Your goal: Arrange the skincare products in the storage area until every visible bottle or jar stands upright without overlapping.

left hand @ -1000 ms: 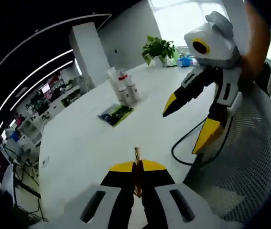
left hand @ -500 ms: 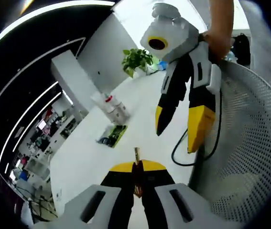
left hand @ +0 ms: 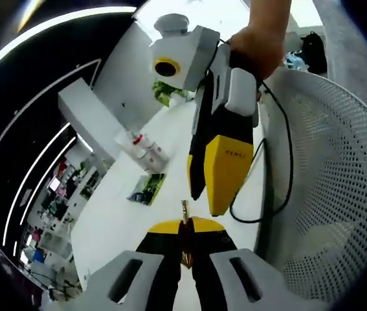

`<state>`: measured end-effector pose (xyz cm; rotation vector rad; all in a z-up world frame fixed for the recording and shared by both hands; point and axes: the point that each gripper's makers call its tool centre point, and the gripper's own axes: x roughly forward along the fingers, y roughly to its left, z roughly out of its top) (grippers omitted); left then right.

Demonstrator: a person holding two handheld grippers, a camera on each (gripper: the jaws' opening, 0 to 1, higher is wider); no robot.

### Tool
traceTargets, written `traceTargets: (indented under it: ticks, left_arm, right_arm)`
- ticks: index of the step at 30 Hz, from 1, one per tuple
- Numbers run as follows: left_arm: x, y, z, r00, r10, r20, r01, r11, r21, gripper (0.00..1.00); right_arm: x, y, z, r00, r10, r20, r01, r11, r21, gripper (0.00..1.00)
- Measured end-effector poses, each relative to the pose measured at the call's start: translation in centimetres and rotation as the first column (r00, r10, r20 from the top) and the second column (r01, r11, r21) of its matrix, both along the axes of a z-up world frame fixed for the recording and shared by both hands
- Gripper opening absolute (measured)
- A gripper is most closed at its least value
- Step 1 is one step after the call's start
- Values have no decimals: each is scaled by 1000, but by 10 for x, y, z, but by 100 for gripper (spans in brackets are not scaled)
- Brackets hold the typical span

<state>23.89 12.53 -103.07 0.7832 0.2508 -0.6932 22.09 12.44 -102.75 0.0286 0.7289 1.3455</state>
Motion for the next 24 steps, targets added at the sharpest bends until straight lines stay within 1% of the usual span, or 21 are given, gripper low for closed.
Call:
traceTargets:
  ticks: [2, 4, 6, 8, 9, 11, 14, 19, 20, 21, 22, 23, 24]
  left_arm:
    - [0, -1, 0, 1000, -11, 2, 11, 1000, 6, 0]
    - [-2, -3, 0, 999, -30, 9, 30, 999, 14, 0]
    - [-2, -3, -1, 999, -33, 4, 33, 999, 18, 0]
    - [-3, -3, -2, 999, -43, 11, 43, 998, 38, 0]
    - [-3, -3, -3, 999, -45, 10, 45, 998, 36, 0]
    - [-3, -2, -2, 999, -46, 17, 45, 998, 41, 0]
    - [-4, -3, -2, 998, -55, 15, 55, 998, 40, 0]
    - [-4, 0, -3, 998, -55, 18, 54, 998, 41, 0]
    - [-4, 0, -4, 998, -55, 16, 55, 998, 43, 0]
    - [-4, 1, -4, 998, -56, 16, 55, 998, 43, 0]
    - [-5, 2, -5, 998, -55, 14, 55, 998, 40, 0]
    - [-5, 2, -6, 998, -56, 9, 56, 998, 39, 0]
    - [-4, 3, -6, 999, -53, 10, 52, 998, 43, 0]
  right_arm:
    - [0, 2, 2, 1000, -2, -12, 2, 1000, 13, 29]
    - [2, 3, 3, 1000, -6, -14, 6, 1000, 22, 26]
    - [2, 5, 4, 1000, -5, -27, 6, 1000, 30, 25]
    - [0, 6, 3, 1000, 8, -13, -8, 1000, 18, 24]
    - [0, 7, 2, 1000, 10, -10, -10, 1000, 12, 24]
    - [1, 7, 2, 1000, 11, -17, -11, 1000, 12, 24]
    - [3, 7, 2, 1000, 3, -31, -3, 1000, 13, 18]
    - [2, 10, 1, 998, 2, -62, 0, 1000, 24, 18]
    - [2, 11, 0, 998, 7, -56, -5, 1000, 21, 17]
    - [2, 11, -2, 999, 11, -44, -11, 1000, 10, 11]
    - [4, 5, -10, 1000, 23, -2, -23, 999, -47, 4]
    - [4, 3, -11, 999, 33, 7, -32, 998, -56, 0]
    - [2, 7, -9, 999, 24, -39, -26, 999, -31, 0]
